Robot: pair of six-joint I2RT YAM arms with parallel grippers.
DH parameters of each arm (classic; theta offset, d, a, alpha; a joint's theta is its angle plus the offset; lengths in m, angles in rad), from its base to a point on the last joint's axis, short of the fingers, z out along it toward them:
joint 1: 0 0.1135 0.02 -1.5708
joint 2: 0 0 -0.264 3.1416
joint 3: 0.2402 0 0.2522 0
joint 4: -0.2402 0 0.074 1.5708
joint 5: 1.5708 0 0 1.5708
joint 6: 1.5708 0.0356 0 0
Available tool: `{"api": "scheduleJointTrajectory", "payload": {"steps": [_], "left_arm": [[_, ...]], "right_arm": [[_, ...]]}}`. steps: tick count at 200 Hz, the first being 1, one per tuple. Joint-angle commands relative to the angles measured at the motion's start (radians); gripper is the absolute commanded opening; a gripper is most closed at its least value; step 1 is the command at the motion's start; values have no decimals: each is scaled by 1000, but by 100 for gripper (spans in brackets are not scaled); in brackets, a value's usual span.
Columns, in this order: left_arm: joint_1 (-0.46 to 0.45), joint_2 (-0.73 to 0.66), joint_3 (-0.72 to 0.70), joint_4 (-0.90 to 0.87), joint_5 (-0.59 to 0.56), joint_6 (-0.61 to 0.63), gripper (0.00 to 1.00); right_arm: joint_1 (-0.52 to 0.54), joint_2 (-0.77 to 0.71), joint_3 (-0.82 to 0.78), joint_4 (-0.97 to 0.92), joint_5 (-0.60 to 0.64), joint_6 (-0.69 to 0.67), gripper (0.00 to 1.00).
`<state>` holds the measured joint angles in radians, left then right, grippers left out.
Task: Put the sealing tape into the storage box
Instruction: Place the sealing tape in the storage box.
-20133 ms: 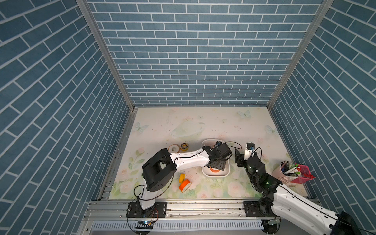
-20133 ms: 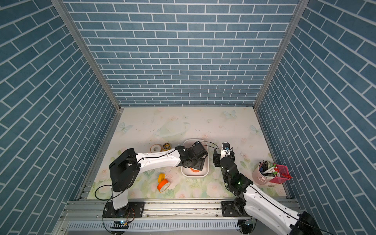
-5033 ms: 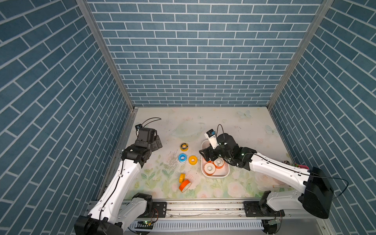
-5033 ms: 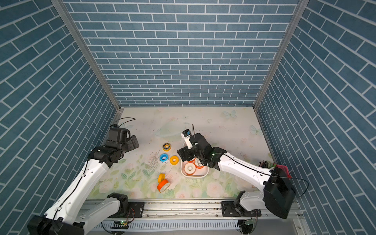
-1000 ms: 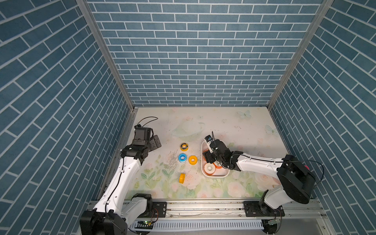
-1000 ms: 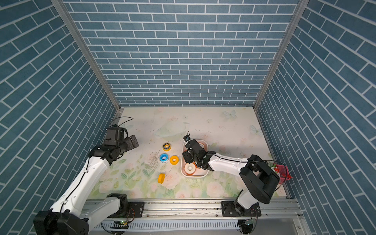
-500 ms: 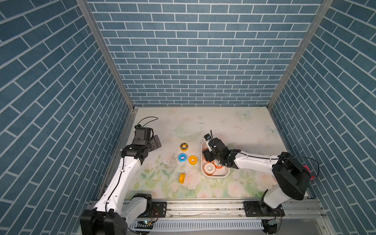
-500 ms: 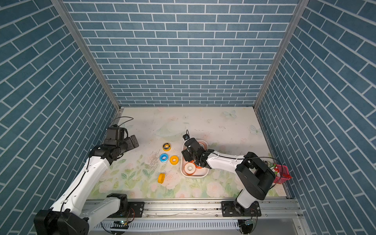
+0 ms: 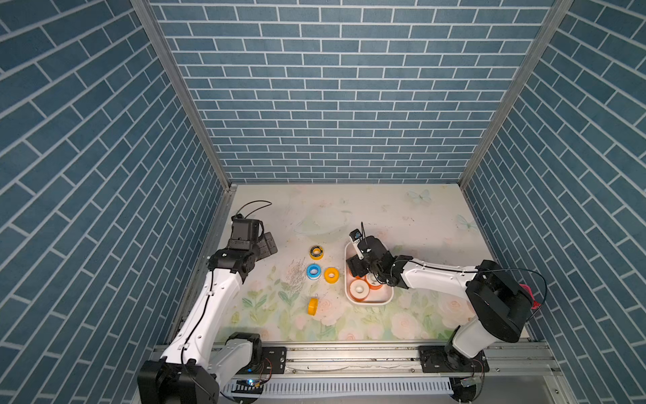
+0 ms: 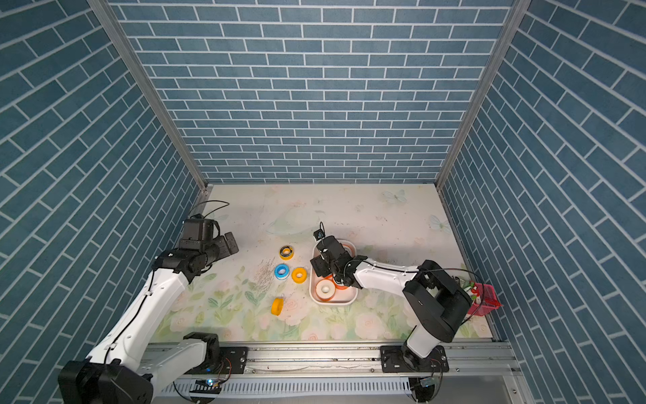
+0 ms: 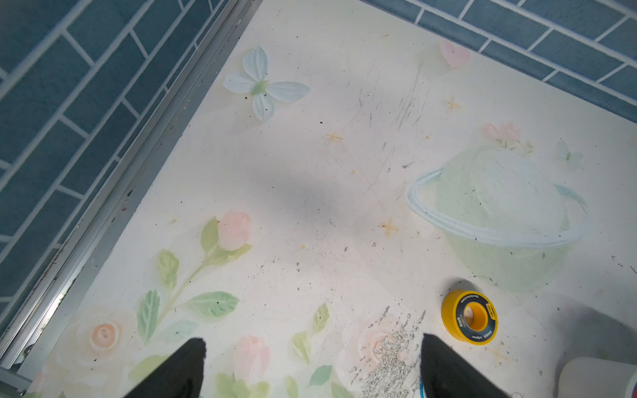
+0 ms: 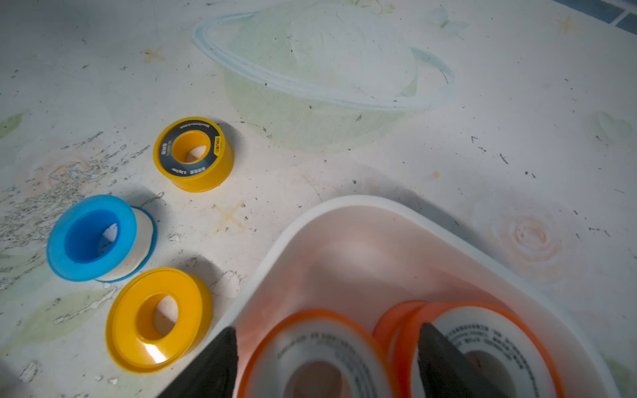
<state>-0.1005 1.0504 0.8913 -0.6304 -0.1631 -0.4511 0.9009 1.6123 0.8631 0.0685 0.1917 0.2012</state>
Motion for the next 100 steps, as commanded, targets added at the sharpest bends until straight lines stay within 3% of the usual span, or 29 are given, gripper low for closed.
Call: {"api": "scheduleJointTrajectory", "payload": {"steps": [1, 57, 88, 100], "left_arm": [[7, 3, -11, 1, -5, 12, 100], [7, 2, -11, -1, -7, 11, 100], [7, 1, -11, 0, -9, 12, 100], [7, 1, -11, -1, -9, 12, 100]], "right_arm": [[3, 17, 20, -1, -38, -14, 82], [4, -49, -3, -8, -45, -14, 81], [3, -149, -18, -38, -65, -1, 76], [3, -198, -28, -64, -51, 17, 69]]}}
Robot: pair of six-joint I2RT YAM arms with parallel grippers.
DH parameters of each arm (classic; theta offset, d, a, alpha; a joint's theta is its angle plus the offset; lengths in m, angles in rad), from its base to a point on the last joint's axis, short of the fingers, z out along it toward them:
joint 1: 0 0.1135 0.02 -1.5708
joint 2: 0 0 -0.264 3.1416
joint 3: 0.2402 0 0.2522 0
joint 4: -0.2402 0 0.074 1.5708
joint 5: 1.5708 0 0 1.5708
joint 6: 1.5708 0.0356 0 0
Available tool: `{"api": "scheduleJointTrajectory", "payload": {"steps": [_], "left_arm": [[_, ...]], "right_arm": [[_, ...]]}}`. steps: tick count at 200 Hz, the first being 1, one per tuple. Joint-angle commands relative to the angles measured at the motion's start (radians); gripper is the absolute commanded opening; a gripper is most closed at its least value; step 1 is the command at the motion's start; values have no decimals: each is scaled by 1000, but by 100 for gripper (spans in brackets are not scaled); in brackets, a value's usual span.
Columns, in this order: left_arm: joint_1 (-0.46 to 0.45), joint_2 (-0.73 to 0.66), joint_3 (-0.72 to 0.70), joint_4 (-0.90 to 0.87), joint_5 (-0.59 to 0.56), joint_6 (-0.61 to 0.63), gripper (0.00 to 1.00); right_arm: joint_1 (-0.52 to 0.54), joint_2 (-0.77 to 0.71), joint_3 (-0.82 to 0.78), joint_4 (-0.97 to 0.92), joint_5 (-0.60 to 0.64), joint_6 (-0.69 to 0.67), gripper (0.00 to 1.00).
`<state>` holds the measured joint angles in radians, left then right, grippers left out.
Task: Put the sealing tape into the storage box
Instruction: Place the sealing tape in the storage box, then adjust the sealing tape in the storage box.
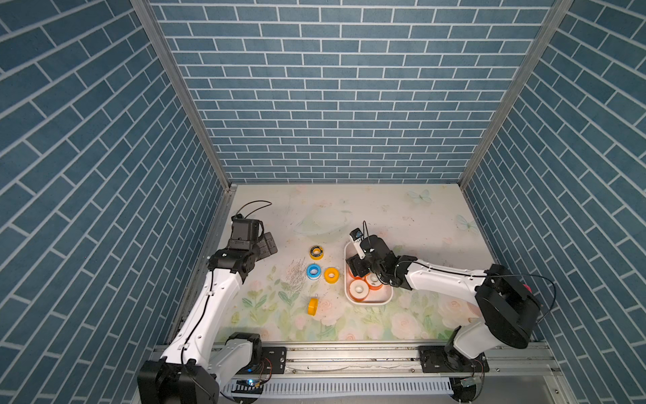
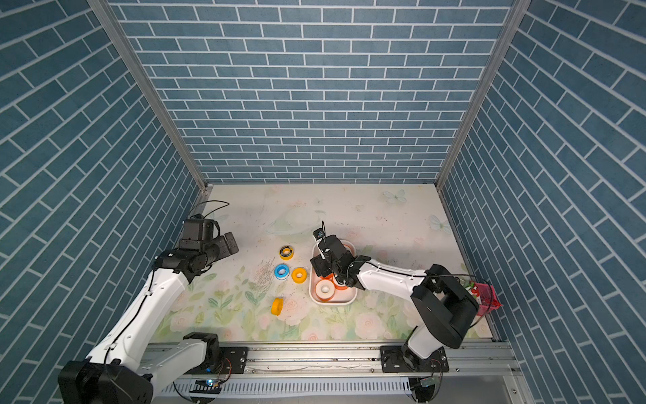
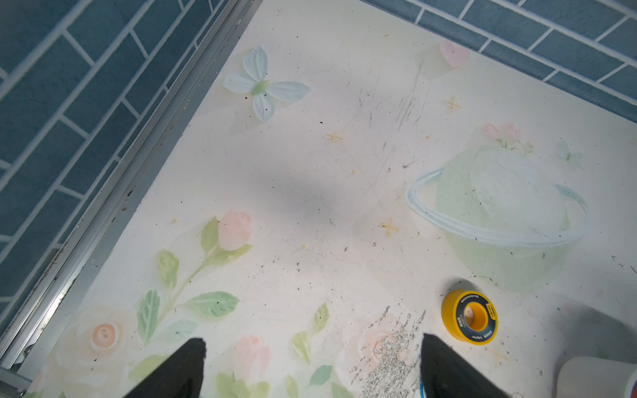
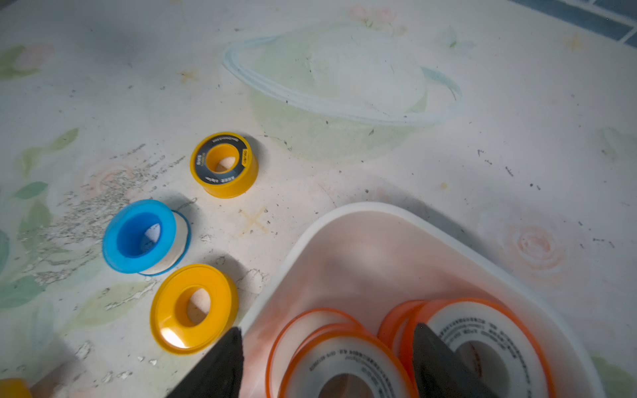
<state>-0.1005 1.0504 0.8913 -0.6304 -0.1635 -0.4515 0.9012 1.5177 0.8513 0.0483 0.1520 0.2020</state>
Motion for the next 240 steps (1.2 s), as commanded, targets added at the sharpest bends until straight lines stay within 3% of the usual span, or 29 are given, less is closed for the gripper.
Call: {"api": "scheduleJointTrajectory", "payload": {"steps": [1, 16, 49, 65, 129, 240], "left_arm": [[7, 2, -11, 0, -8, 12, 100], [7, 0, -11, 0, -8, 11, 100], [7, -3, -12, 2, -6, 11, 100], [7, -5, -13, 3, -6, 12, 100], [7, -5, -13, 3, -5, 12, 100], [7, -1, -12, 3, -4, 12, 100]], "right_arm": [[3, -103, -16, -44, -12, 17, 69], [0, -156, -35, -73, 7, 43, 59], [-24, -241, -94, -148, 51, 122, 24], [-37, -269, -130, -169, 33, 145, 13], [-49, -195, -176, -179, -46, 181, 9], [-53, -169, -195, -169, 14, 197, 5]]}}
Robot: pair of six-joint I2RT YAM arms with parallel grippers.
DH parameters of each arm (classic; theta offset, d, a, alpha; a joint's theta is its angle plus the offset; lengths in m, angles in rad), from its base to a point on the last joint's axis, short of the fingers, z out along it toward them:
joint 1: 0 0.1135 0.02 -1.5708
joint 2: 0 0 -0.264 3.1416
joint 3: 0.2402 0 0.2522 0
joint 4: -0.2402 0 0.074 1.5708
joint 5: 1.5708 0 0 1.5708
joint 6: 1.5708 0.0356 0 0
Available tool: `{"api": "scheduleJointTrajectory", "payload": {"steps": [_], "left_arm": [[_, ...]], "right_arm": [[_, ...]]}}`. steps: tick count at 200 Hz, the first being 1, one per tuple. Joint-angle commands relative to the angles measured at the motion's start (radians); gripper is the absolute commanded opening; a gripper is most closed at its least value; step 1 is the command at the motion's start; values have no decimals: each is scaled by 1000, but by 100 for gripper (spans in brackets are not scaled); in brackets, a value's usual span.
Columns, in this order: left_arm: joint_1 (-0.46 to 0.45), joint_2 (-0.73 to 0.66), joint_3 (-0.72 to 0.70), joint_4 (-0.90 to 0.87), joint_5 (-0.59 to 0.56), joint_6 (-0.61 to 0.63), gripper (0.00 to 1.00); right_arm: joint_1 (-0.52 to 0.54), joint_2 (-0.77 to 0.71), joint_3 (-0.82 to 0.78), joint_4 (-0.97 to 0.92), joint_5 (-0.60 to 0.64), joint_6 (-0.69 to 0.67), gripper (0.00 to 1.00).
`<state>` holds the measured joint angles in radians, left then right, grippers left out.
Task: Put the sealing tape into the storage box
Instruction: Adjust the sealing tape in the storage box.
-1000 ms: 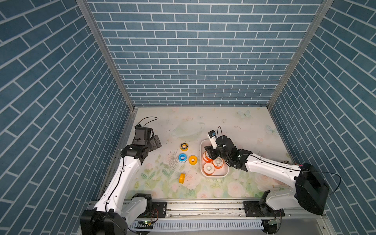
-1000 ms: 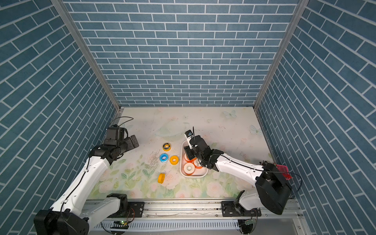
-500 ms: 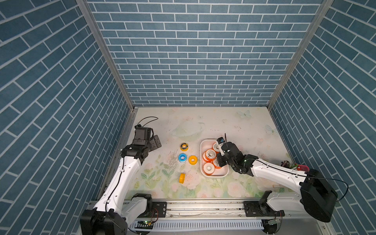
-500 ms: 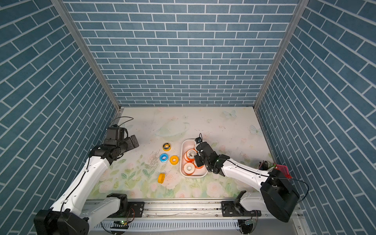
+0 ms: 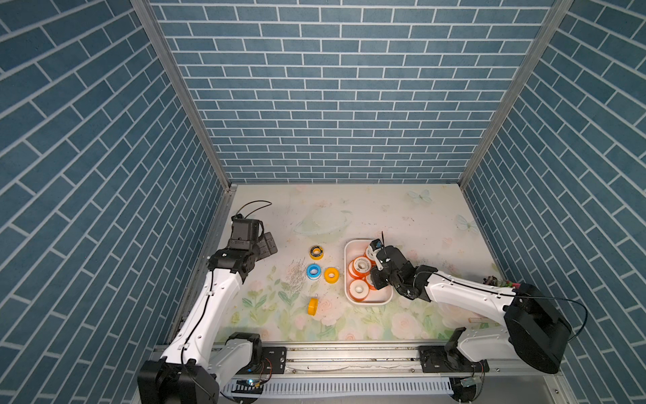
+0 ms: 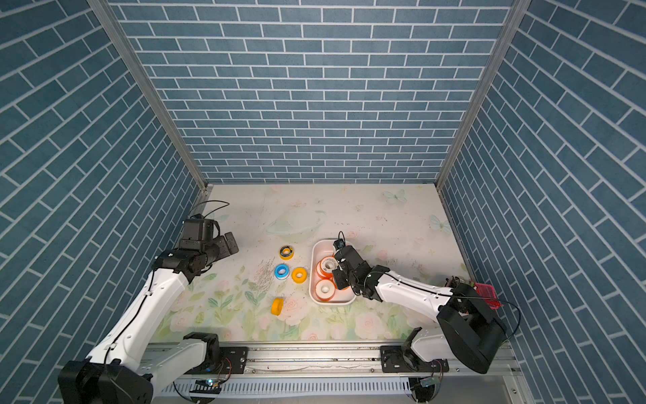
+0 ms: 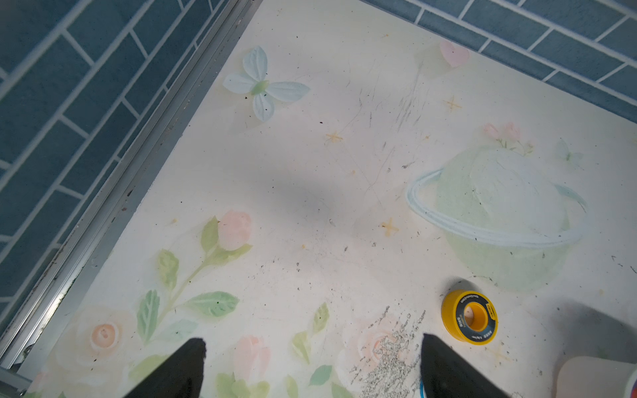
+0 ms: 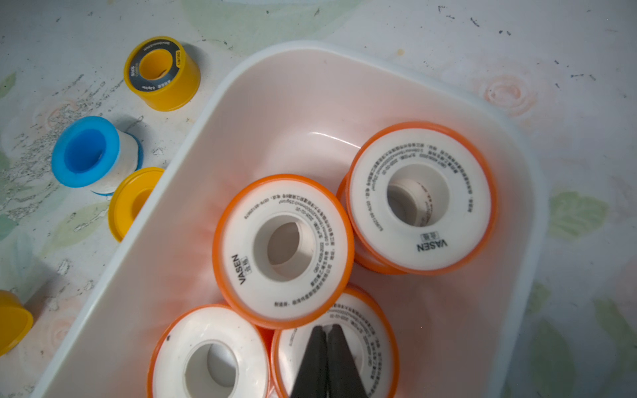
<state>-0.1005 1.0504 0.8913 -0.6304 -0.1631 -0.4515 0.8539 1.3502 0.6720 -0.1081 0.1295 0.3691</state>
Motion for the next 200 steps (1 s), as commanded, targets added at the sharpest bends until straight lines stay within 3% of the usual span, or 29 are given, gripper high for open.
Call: {"api": "scheduleJointTrajectory", "payload": {"steps": [1, 200], "left_arm": [[7, 0, -12, 3, -5, 12, 100], [7, 2, -13, 3, -5, 12, 100]], "right_arm": [[-6, -1, -15, -12, 38, 30, 5], [-16, 117, 34, 82, -102, -34, 6]]}}
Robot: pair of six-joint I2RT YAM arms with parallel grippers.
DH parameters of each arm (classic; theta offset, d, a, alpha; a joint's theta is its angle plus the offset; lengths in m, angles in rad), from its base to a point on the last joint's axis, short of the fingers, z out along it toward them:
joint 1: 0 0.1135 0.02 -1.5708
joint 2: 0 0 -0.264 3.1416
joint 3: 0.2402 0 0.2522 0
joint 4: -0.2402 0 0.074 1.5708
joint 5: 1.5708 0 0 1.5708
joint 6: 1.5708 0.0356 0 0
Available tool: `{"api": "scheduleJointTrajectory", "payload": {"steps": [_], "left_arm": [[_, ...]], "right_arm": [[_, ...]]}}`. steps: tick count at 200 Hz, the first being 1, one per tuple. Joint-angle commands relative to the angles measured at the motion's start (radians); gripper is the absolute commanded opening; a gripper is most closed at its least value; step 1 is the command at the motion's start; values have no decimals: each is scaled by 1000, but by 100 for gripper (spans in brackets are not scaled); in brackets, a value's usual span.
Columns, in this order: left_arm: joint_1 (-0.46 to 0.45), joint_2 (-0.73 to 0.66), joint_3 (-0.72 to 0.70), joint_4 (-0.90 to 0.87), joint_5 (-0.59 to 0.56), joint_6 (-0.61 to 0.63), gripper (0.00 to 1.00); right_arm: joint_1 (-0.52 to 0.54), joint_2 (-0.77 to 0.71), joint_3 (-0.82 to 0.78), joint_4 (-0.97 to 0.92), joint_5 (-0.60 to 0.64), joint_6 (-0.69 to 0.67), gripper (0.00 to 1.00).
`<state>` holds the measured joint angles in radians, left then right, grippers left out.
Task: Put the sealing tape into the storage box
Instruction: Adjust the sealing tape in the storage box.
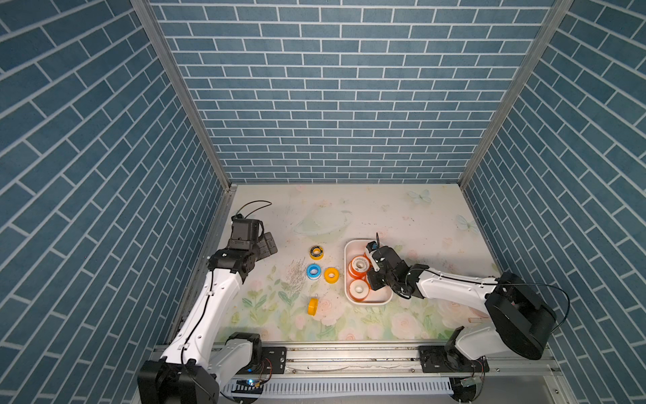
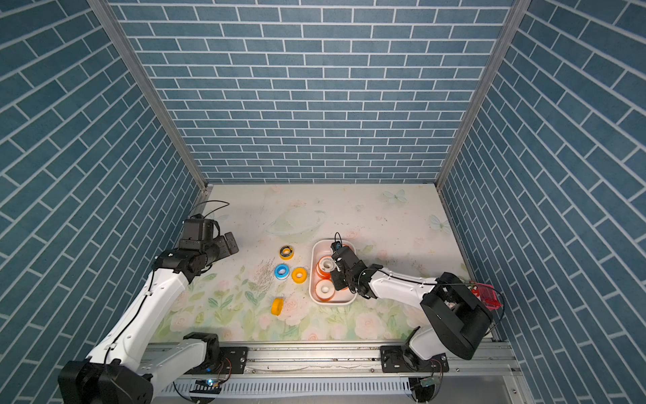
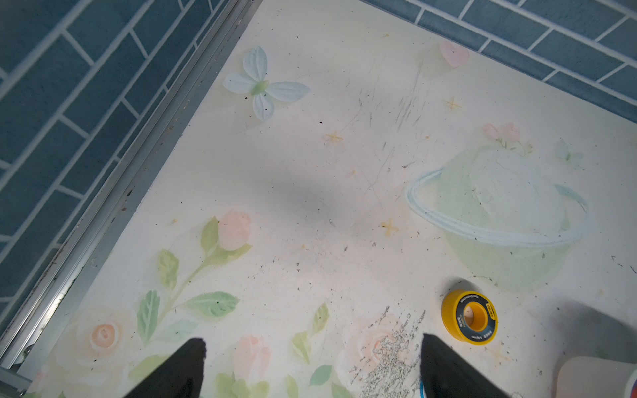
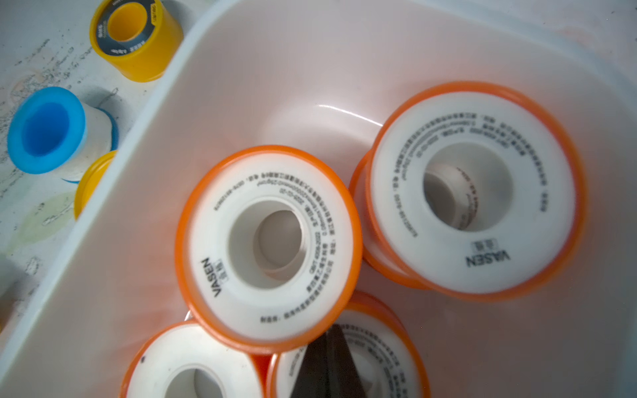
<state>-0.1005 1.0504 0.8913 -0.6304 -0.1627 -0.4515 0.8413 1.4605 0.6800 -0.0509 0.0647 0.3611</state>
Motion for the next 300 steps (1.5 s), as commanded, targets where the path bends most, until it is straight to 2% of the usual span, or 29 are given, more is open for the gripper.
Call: {"api": "scheduleJointTrajectory", "payload": {"steps": [1, 43, 97, 151, 214, 300], "left_arm": [[7, 3, -12, 3, -4, 12, 100], [7, 2, -12, 3, -4, 12, 100], [7, 2, -12, 3, -5, 12, 100], [7, 2, -12, 3, -5, 13, 100], [7, 2, -12, 2, -6, 12, 100], [7, 3, -12, 3, -6, 11, 100]], "right_arm": [[-4, 5, 26, 25, -36, -26, 6], [-4, -22, 22, 15, -26, -45, 7], [-9, -20, 38, -60, 136, -34, 7], [-22, 20, 50, -20, 130, -40, 7], [-21, 50, 69, 47, 1, -54, 7], [-22, 21, 54, 40, -2, -56, 7]]}}
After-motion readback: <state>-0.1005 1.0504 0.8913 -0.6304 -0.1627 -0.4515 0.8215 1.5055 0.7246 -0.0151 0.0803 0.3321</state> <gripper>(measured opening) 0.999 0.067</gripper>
